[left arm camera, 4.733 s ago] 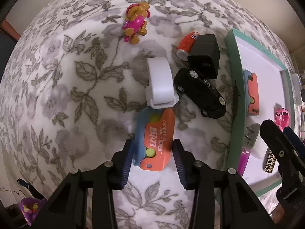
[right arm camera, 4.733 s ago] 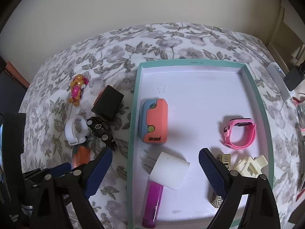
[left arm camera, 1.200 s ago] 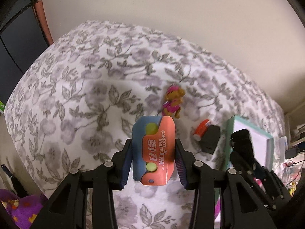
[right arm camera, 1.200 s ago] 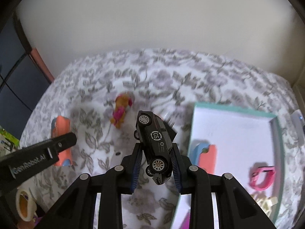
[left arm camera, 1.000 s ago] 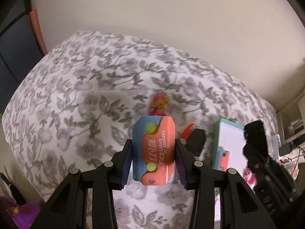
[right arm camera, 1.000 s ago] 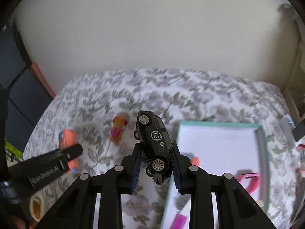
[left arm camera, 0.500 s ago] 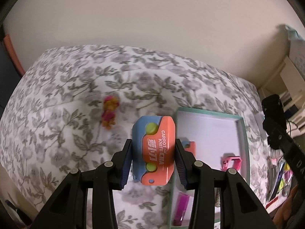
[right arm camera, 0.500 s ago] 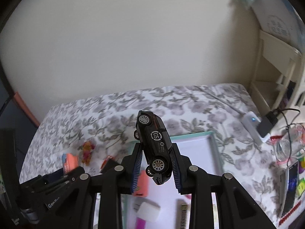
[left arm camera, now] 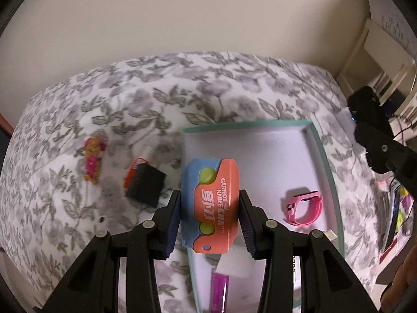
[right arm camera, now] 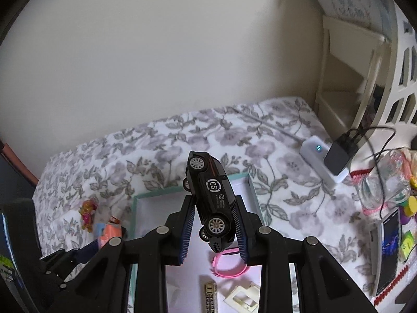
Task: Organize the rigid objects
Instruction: 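Lift and carry the knife toy and the black car over the tray, then lower the knife toy into the tray and open the left tool while the right tool releases the car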
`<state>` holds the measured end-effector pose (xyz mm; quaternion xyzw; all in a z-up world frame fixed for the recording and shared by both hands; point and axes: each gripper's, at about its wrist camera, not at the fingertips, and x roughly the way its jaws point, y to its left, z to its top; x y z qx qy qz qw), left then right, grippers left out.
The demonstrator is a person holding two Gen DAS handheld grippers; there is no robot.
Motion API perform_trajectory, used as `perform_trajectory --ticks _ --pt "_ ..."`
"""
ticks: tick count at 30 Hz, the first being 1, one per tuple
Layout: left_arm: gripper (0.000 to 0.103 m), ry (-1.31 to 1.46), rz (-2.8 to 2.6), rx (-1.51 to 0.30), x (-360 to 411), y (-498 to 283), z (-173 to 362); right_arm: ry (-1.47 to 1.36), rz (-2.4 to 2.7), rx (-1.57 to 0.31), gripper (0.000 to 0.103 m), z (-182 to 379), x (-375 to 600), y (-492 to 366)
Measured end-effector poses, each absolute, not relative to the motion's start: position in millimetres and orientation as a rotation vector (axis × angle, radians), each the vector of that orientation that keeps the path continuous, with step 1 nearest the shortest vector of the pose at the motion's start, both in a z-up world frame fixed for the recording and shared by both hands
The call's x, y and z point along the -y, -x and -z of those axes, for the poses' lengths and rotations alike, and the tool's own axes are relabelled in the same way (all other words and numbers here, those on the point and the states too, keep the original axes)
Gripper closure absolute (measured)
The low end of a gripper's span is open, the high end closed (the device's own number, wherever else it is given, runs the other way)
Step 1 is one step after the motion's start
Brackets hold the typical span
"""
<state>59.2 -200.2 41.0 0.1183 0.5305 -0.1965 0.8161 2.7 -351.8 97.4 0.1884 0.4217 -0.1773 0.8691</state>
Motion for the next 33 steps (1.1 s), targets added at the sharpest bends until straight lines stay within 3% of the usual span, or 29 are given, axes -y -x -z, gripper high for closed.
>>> perform_trajectory --ticks 14,33 --pt "0.059 -0.289 0.385 -1.163 224.8 -71.1 10.2 -0.457 0.399 -1.051 0.071 -20.0 366.2 -14.3" --pt "0.059 -0.319 0.394 -1.188 228.5 -69.4 19.5 -0.426 0.406 -1.121 0.070 -2.3 362.4 -17.2"
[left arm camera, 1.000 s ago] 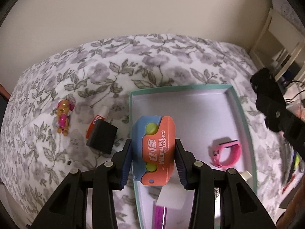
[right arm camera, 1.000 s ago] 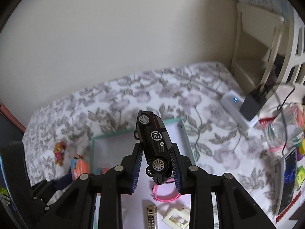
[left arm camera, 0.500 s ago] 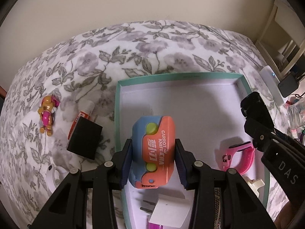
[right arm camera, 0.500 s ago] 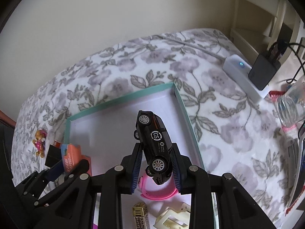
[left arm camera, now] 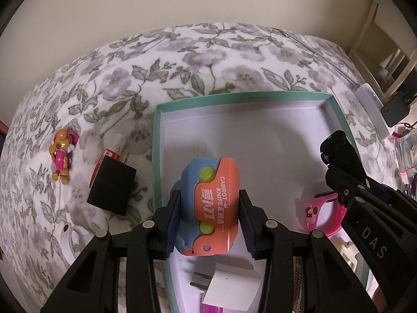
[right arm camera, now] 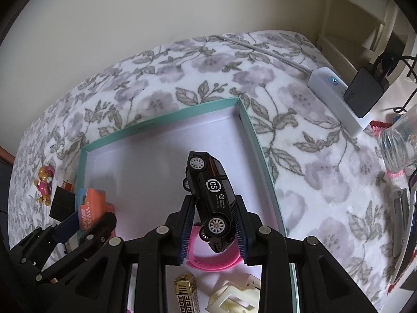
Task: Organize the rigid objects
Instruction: 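Lower the knife toy into the tray and open the left tool while the right tool releases the car, then withdraw both open tools from the tray toward the white plug and black charger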
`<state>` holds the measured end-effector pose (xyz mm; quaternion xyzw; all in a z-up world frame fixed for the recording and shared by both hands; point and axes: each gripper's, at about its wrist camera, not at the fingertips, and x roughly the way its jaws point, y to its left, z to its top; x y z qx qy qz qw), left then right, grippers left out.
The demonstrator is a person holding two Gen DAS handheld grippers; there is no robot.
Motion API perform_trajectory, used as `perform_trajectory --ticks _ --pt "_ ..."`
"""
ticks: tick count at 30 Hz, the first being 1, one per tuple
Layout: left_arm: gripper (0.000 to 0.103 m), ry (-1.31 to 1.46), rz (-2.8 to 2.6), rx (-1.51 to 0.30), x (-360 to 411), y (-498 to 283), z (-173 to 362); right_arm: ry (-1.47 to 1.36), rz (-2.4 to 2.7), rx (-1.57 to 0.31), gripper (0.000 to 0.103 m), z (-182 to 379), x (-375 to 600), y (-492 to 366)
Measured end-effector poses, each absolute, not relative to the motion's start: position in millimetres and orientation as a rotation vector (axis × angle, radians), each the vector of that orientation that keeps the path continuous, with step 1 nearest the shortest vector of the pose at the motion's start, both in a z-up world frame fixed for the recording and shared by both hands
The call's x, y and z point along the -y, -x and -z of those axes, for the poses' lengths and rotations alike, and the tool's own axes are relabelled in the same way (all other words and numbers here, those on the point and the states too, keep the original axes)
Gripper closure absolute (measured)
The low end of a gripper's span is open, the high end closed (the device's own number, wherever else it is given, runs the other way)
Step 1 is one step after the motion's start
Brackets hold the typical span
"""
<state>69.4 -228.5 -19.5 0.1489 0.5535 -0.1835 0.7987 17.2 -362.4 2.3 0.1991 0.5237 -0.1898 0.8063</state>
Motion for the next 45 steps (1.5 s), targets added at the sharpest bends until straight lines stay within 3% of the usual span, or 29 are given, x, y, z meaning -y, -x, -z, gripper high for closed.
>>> perform_trajectory --ticks 6,13,17,19,23,25,27,36,38,40,45 --pt "0.057 -0.314 0.409 -1.182 230.3 -68.3 13.1 -0.409 0.409 -1.109 0.070 -10.9 361.2 -17.3" --pt "0.048 -0.288 0.400 -1.150 225.7 -70.7 -6.3 -0.383 0.416 -1.093 0.068 -23.5 359.4 -17.8" --pt "0.043 -0.259 0.385 -1.131 218.9 -74.2 -18.7 -0.363 0.421 -1.048 0.056 -41.8 357.1 -15.7" --pt "0.043 -0.251 0.371 -1.108 214.6 -75.7 -28.0 -0.355 0.419 -1.026 0.054 -50.5 355.5 -15.1" --pt "0.043 -0.244 0.354 -1.076 207.8 -78.5 -41.5 -0.341 0.418 -0.975 0.036 -68.3 351.3 -13.2" --pt "0.043 -0.241 0.340 -1.069 204.5 -80.2 -45.7 -0.337 0.413 -0.957 0.035 -74.7 349.5 -12.6" --pt "0.043 -0.242 0.326 -1.064 201.7 -81.6 -48.0 -0.336 0.411 -0.939 0.026 -79.6 347.9 -11.9" --pt "0.042 -0.198 0.284 -1.088 186.8 -89.8 -48.3 -0.324 0.389 -0.931 0.015 -79.3 339.8 -15.3" --pt "0.034 -0.185 0.275 -1.093 181.7 -91.9 -47.9 -0.324 0.383 -0.930 0.014 -79.1 337.1 -16.7" --pt "0.015 -0.171 0.257 -1.100 174.7 -94.3 -46.9 -0.322 0.377 -0.930 0.012 -78.9 334.3 -18.3" --pt "0.014 -0.121 0.216 -1.120 151.7 -101.1 -45.7 -0.297 0.351 -0.949 0.010 -74.3 319.5 -26.0"
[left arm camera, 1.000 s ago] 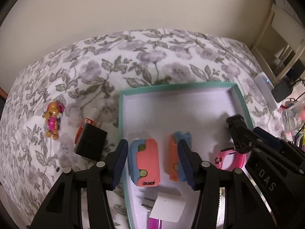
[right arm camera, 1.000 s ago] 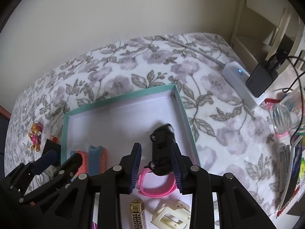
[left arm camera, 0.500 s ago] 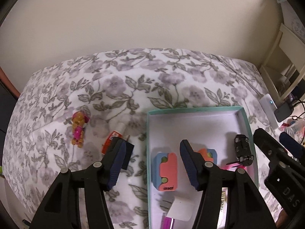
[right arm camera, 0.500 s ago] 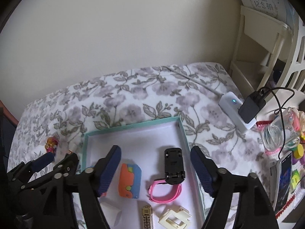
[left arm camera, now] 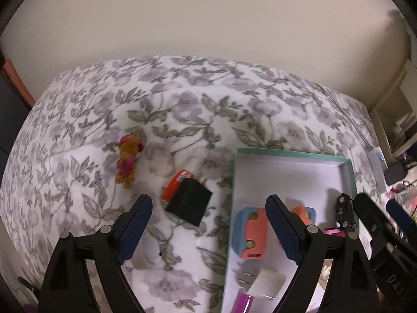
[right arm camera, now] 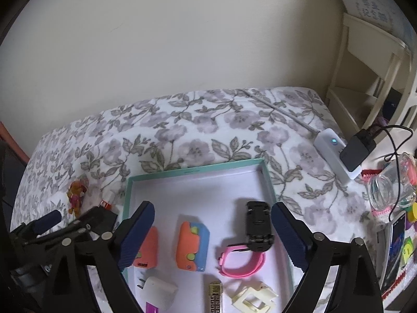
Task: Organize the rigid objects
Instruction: 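Withdraw both open tools from the tray toward the white plug and black charger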
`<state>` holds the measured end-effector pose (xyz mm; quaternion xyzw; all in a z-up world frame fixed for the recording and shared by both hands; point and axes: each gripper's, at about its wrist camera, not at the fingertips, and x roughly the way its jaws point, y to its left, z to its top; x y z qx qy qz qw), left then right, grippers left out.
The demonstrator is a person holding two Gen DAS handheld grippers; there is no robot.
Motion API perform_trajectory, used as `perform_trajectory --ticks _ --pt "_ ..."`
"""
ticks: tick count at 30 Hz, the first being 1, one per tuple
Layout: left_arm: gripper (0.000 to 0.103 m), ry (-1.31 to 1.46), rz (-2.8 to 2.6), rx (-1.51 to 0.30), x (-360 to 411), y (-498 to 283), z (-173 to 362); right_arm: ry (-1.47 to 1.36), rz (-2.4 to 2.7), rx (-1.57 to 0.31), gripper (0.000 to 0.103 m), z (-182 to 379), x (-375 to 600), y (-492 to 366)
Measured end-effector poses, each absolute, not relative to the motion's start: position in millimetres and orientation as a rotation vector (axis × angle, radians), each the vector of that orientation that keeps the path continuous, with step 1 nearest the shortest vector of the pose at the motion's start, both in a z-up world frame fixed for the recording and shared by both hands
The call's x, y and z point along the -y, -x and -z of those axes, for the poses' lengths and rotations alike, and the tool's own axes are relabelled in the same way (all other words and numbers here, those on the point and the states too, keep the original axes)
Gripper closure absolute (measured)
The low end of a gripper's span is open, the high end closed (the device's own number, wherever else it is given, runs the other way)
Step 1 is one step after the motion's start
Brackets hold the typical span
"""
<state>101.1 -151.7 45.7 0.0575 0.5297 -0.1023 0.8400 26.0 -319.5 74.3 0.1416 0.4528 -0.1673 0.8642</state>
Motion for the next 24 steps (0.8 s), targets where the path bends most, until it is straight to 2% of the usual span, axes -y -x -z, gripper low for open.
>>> perform_trajectory --ticks 4,6,9,24 --pt "0.013 -0.085 0.164 -1.132 130.3 -107.1 -42.8 -0.272 0.321 -0.965 0.009 -69.8 303.7 -32.9" --pt "0.013 -0.075 0.136 -1.139 119.5 -109.1 -40.5 -0.264 0.301 -0.965 0.000 -68.3 294.7 -36.3" --pt "0.008 -0.051 0.105 -1.150 102.8 -111.7 -38.2 -0.257 0.270 -0.969 0.000 -66.5 281.1 -41.3" --pt "0.008 0.005 -0.060 -1.179 9.6 -121.3 -38.3 -0.166 0.119 -0.997 0.000 -58.7 206.0 -65.5"
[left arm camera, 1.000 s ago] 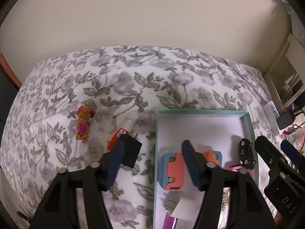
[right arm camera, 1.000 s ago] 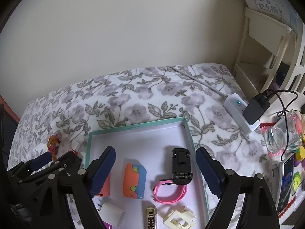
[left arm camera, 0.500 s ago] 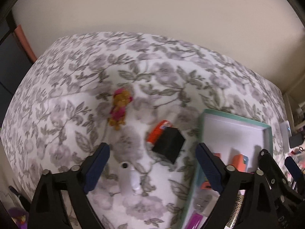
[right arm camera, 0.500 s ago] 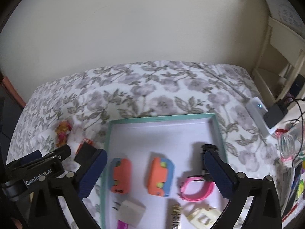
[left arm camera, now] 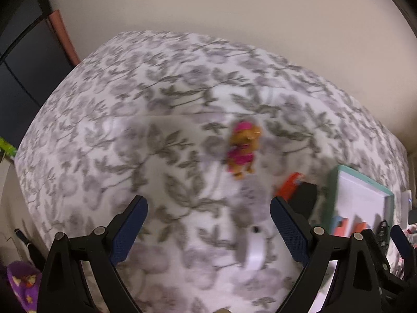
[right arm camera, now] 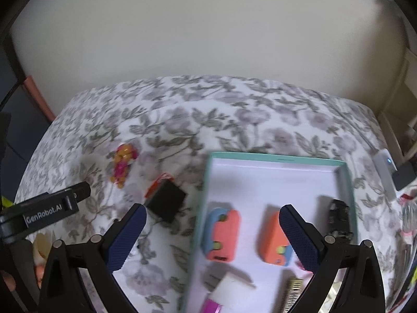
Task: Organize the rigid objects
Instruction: 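Withdraw both open tools from the tray toward the white plug and black charger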
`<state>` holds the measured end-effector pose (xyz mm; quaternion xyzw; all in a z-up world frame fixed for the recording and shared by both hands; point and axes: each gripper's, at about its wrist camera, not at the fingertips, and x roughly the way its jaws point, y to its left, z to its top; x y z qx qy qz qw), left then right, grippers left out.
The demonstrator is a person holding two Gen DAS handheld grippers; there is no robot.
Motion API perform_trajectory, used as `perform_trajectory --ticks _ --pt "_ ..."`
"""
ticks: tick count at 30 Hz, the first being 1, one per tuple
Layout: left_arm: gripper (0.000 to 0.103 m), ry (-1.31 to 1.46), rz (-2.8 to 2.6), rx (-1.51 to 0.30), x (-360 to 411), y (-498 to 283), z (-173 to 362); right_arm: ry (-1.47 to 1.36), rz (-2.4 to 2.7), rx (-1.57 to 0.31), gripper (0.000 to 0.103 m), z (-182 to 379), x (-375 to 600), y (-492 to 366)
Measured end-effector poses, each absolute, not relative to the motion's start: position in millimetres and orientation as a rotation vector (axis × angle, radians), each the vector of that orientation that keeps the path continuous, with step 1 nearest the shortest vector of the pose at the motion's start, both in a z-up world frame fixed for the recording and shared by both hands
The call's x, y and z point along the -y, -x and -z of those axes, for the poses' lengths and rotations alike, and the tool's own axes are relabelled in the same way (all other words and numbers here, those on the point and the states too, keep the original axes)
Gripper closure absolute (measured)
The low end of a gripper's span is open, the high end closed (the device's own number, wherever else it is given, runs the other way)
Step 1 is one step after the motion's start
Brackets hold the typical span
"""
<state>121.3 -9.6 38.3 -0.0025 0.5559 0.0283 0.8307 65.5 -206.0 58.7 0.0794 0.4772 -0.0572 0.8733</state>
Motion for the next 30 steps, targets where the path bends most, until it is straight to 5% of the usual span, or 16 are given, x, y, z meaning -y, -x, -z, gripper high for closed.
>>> perform_trajectory --ticks 9,30 --pt "0.008 0.065 -0.137 -1.274 -30.3 -122.1 -21.2 -0.137 0.046 -1.023 0.000 -43.0 165.6 -76.5" --pt "0.008 0.056 0.021 -1.392 12.5 -118.6 -1.6 -0.057 0.069 -1.087 0.001 -19.7 158.9 -80.0"
